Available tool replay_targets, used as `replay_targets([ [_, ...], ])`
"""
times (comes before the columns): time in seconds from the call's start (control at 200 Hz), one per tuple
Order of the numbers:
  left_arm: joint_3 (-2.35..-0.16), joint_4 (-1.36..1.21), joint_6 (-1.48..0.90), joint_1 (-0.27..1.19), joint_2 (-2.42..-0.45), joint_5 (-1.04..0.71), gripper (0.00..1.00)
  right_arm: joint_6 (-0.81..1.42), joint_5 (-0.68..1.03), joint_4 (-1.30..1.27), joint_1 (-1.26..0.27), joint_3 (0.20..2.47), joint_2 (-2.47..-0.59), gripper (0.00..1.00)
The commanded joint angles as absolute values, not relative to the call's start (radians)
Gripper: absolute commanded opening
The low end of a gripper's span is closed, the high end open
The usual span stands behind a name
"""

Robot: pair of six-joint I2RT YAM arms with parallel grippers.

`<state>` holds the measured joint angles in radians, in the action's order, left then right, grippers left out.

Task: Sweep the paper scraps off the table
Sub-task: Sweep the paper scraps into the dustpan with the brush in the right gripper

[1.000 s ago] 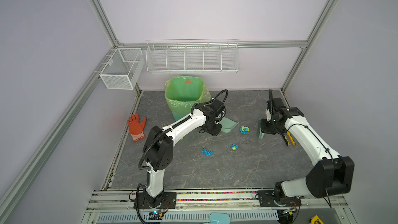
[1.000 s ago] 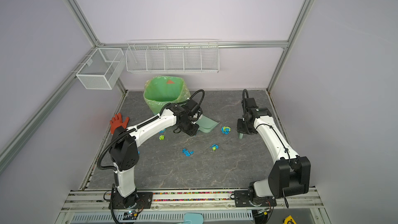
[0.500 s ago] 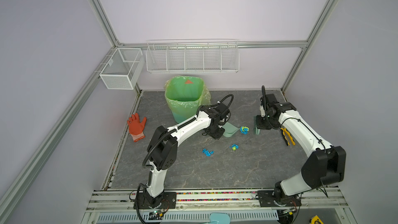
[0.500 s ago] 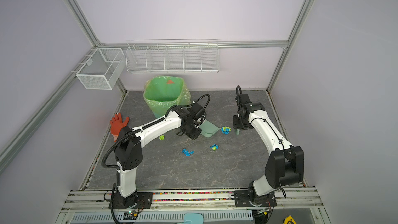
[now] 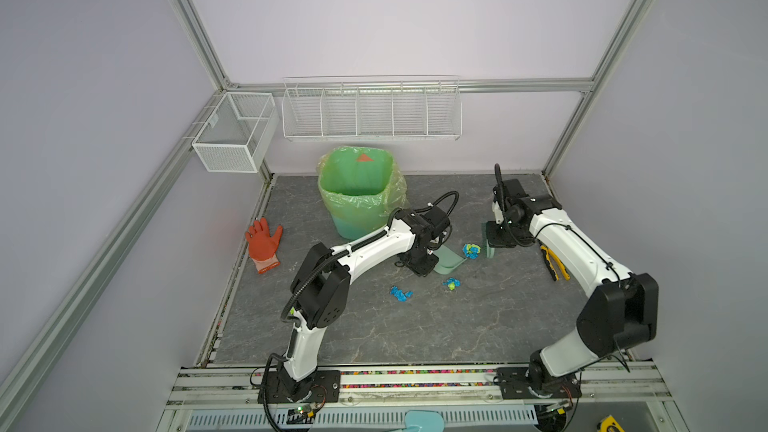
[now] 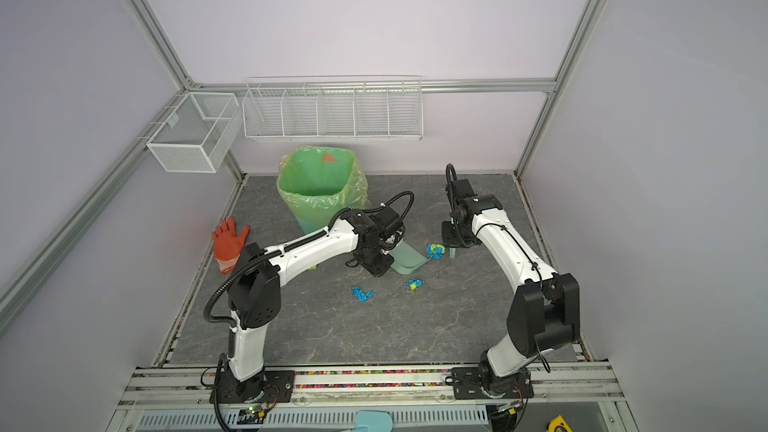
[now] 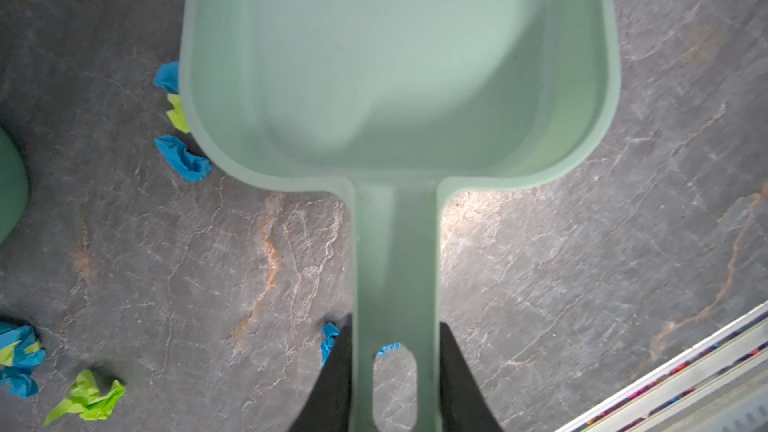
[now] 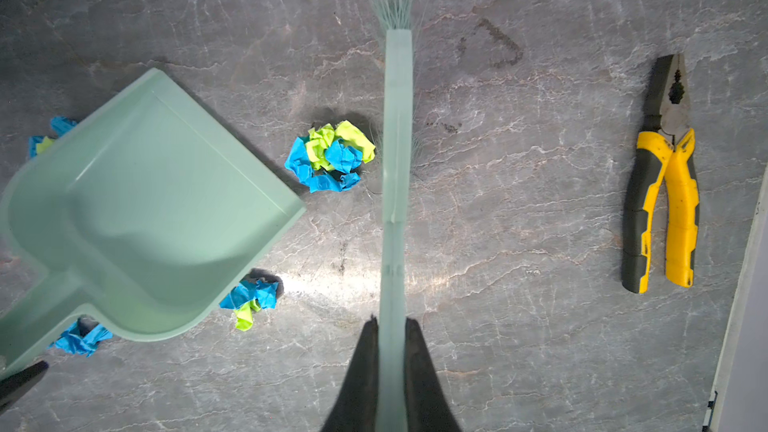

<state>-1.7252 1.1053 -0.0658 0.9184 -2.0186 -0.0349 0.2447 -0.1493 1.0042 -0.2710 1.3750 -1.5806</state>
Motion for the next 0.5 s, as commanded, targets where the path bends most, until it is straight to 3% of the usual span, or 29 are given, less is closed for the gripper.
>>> replay_targets([
  [0.0, -1.753, 1.122, -0.052, 0.926, -2.041, -0.057, 0.0, 0.22, -0.137, 1.004, -0.287, 1.391, -1.595, 0.07],
  [0.495, -1.781, 1.095, -0.051, 0.928, -2.109, -0.069, 0.0, 0.166, -0.052, 0.984, -0.336, 1.37, -1.629, 0.07],
])
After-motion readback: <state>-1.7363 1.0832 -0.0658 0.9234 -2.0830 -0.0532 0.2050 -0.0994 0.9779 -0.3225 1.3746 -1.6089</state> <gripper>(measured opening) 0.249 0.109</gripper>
